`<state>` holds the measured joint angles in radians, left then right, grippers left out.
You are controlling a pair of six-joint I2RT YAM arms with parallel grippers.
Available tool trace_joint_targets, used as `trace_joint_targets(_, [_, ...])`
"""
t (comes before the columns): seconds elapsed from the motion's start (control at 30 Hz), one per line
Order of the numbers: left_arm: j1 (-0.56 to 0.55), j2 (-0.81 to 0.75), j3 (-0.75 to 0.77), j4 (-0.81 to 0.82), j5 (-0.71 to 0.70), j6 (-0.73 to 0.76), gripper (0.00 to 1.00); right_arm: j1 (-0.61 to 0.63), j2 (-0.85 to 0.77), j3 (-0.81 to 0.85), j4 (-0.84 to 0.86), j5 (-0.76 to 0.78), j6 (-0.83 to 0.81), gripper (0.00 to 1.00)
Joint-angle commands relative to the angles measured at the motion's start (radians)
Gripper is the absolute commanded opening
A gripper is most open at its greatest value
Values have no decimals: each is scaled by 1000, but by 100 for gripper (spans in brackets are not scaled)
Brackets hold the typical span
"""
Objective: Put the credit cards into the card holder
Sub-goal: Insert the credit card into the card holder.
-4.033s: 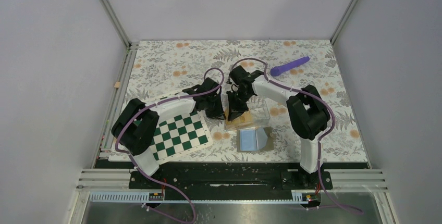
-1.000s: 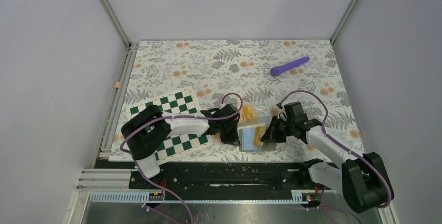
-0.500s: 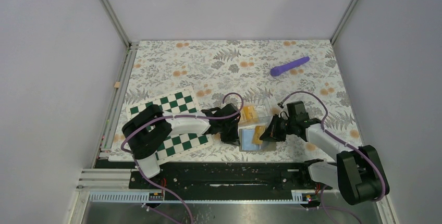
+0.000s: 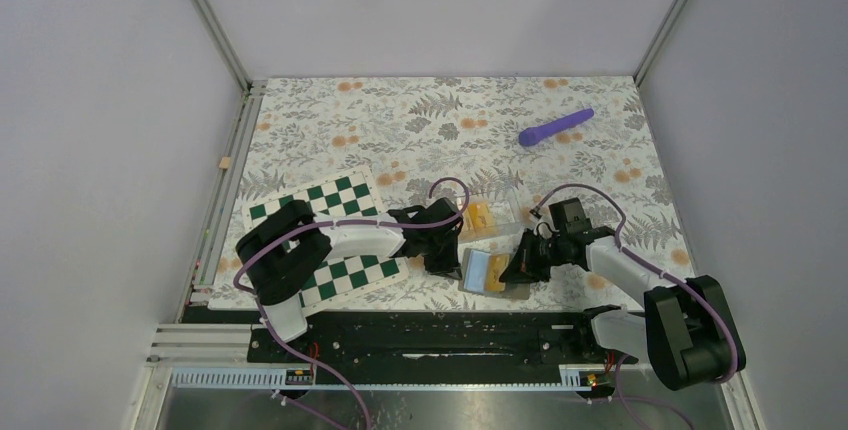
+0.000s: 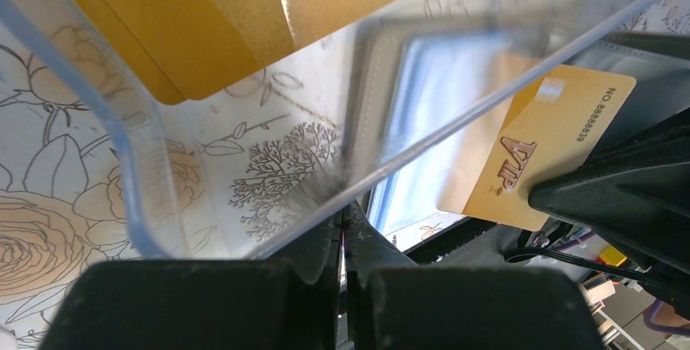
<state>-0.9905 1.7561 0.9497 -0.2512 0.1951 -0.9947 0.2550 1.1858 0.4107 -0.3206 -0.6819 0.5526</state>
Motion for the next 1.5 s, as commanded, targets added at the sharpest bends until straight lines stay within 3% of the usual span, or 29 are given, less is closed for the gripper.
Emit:
trace_joint_targets(0.0, [-11, 21, 34, 2, 1, 15, 0, -1, 23, 10, -64, -53, -35, 0])
trace_joint_targets(0.63, [-19, 8, 47, -12, 3, 8, 0, 49, 159, -19, 250, -103, 42, 0])
trace_joint_targets(0.83, [-19, 10, 44, -11, 3, 8, 0, 116, 215, 23, 217, -74, 42, 0])
trace_joint_targets(0.97, [-19, 7, 48, -28, -6, 15, 0, 119, 185, 82, 86, -5, -18, 12])
trace_joint_targets(1.23, [-20, 14, 80, -73, -29, 39, 0, 121, 101, 178, -107, 113, -116, 48])
trace_joint_targets(1.47, [-19, 44, 128, -102, -40, 50, 0, 121, 148, 179, -80, 127, -144, 60])
